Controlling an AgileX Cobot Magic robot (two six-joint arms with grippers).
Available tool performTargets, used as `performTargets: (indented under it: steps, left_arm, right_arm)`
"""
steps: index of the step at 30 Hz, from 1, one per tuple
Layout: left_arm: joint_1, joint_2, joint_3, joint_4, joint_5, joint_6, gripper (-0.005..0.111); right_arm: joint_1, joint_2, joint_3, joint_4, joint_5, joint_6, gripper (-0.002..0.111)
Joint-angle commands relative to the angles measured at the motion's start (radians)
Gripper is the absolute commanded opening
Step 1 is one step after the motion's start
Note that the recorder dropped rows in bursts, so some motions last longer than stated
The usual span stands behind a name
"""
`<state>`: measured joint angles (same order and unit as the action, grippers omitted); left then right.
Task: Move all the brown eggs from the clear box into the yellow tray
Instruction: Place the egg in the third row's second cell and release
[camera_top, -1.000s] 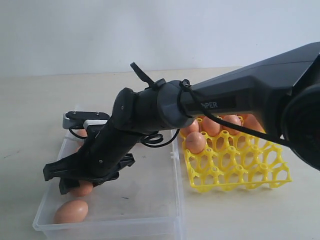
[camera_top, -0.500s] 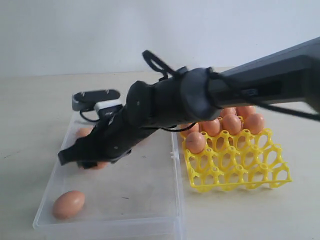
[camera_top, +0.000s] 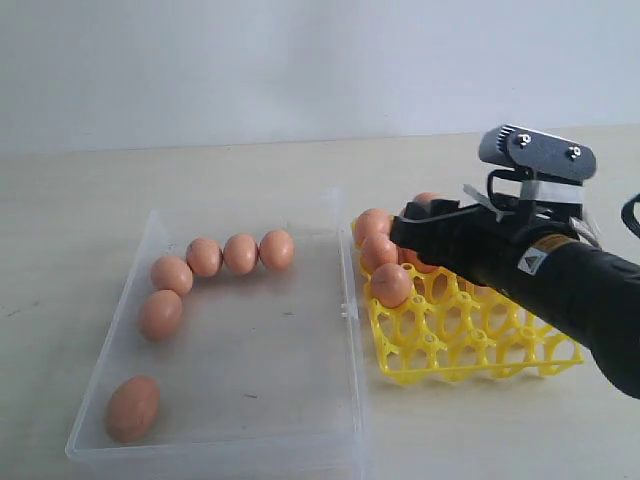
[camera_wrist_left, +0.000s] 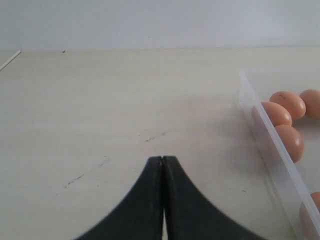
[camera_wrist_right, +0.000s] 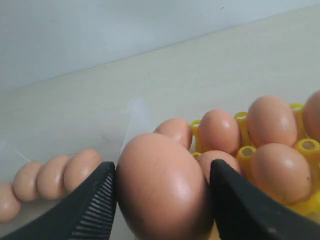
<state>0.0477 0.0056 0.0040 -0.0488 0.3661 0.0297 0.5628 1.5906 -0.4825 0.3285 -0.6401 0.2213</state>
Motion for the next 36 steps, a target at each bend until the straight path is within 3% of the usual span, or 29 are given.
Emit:
performTargets:
  steps: [1,19,24,33,36]
  left_arm:
    - [-0.009,-0.006,-0.004,-0.006,-0.012,0.0,0.0]
    - [-0.009,-0.006,-0.004,-0.006,-0.012,0.0,0.0]
    - [-0.009,-0.006,-0.004,-0.006,-0.012,0.0,0.0]
    - [-0.009,-0.006,-0.004,-0.006,-0.012,0.0,0.0]
    - [-0.009,-0.006,-0.004,-0.006,-0.012,0.0,0.0]
  right_arm:
    - [-0.04,0.017,0.069,-0.059,-0.128,0.093,0.0]
    - [-0.047,0.193,0.027,-0.078,-0.178,0.128,0.001]
    - [-0.047,0.193,0.027,-0.068,-0.172,0.039,0.016]
    - [-0.047,0.206,0.027,-0.002,-0.172,0.022,0.06]
    - [-0.047,0.207,0.027,0.002,-0.172,0.022,0.066]
